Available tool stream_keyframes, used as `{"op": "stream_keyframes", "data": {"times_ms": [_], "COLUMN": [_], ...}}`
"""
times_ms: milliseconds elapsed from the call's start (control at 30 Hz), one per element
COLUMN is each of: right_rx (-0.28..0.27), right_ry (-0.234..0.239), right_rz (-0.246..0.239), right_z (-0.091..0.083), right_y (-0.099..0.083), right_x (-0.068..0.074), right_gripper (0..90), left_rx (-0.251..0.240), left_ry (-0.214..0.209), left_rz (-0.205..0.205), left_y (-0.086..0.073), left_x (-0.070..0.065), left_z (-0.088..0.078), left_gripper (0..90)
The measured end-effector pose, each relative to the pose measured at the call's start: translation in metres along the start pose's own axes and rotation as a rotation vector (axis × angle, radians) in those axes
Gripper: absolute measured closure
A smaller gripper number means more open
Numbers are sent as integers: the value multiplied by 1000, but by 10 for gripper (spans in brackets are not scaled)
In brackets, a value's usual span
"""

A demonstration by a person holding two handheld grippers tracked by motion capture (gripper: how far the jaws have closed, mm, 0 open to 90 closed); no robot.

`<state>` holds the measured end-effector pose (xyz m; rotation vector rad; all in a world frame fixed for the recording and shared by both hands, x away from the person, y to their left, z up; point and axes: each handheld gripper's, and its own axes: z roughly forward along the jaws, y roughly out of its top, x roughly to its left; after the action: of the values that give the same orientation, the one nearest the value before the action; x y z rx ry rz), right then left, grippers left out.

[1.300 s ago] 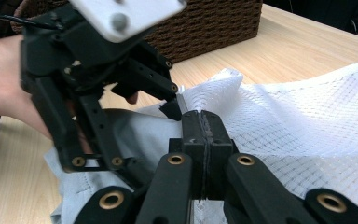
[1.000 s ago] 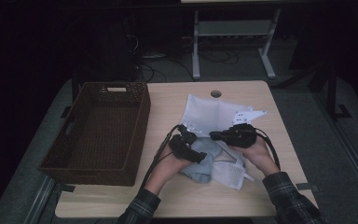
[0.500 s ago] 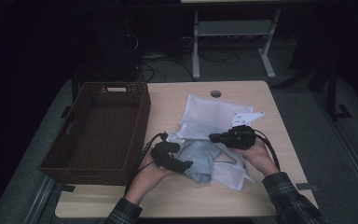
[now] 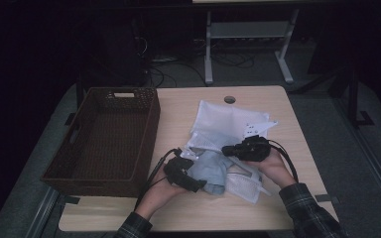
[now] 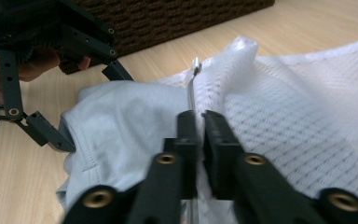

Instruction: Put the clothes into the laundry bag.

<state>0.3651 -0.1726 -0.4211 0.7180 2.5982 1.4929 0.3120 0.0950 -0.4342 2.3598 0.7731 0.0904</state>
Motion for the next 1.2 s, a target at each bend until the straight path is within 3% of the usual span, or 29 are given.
{"op": "stream_keyframes", "data": {"times_ms": [200,633,900,1200], "right_rx": [-2,91,159,179], "right_ry": [-25,-103,-124,-149], "right_rz": [26,15,20,12], "right_z": [-8,-30,-21,-18], "right_y": [-11,-46,-58,-61], "right_x": [4,13,9,7], "right_gripper": [591,532,553,758], "left_rx": [3,17,31,50], "left_ry": [-7,-10,4,28], "left_rz": [4,21,32,43], "left_y": [-1,-1,-2,-3], "left_x": [1,-4,-6,-5], "left_z": [1,11,20,27], "left_gripper": [185,141,137,142]}}
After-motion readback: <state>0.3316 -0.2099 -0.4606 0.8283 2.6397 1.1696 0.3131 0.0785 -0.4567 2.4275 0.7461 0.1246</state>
